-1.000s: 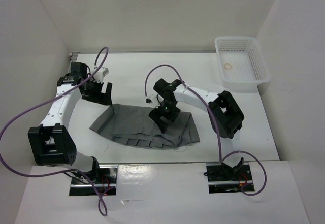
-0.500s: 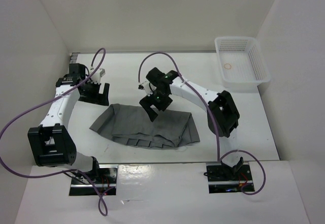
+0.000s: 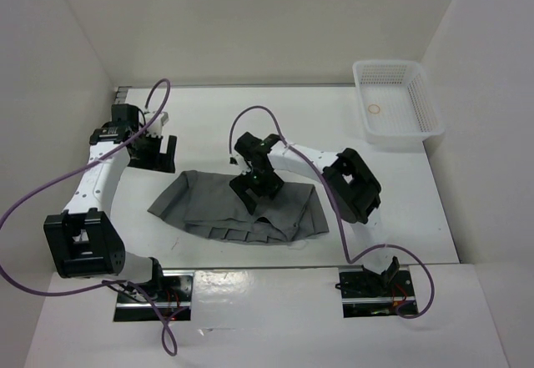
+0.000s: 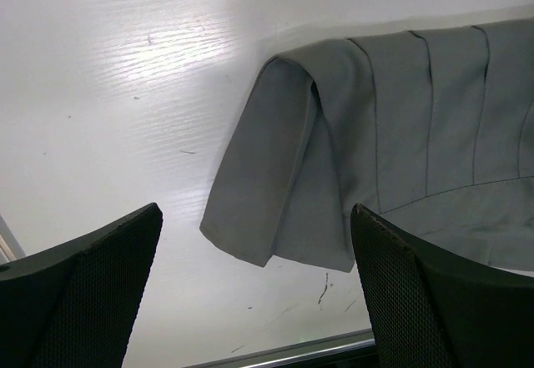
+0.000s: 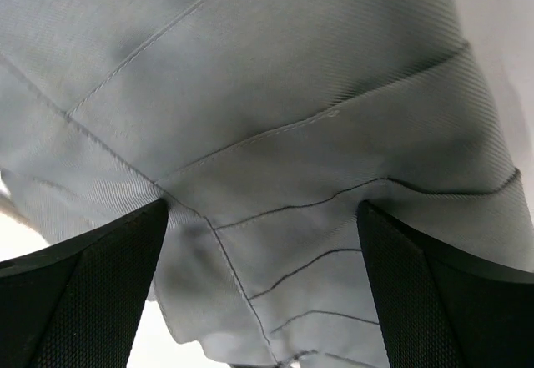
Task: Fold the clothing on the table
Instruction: Fold the skirt
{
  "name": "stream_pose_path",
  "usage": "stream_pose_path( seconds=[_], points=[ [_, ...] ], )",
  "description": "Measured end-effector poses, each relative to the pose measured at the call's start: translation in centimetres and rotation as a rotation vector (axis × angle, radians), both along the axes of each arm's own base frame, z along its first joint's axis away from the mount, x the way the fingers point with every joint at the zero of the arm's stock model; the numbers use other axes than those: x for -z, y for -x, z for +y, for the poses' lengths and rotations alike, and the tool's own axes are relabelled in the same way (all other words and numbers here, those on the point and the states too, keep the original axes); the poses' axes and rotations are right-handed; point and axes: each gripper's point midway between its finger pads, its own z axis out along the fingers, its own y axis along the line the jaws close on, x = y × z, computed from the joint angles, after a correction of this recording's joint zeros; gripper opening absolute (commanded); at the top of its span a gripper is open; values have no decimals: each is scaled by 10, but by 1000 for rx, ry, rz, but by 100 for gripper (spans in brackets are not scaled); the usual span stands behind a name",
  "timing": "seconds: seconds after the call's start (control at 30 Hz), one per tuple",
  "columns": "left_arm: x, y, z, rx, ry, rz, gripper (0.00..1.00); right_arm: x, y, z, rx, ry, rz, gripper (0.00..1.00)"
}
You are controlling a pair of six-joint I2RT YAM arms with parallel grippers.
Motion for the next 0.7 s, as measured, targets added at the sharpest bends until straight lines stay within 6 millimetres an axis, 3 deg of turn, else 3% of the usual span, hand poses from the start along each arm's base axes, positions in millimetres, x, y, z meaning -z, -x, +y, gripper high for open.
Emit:
stream_pose_path(
  seconds=[0.33,0.7],
  points=[
    [1,1,10,-30,-47,6,99,6,-21,-5,94,69,-114,100],
    [0,-1,13,-39,-61,-2,99,3,-85,-22,85,99,-281,100]
  ],
)
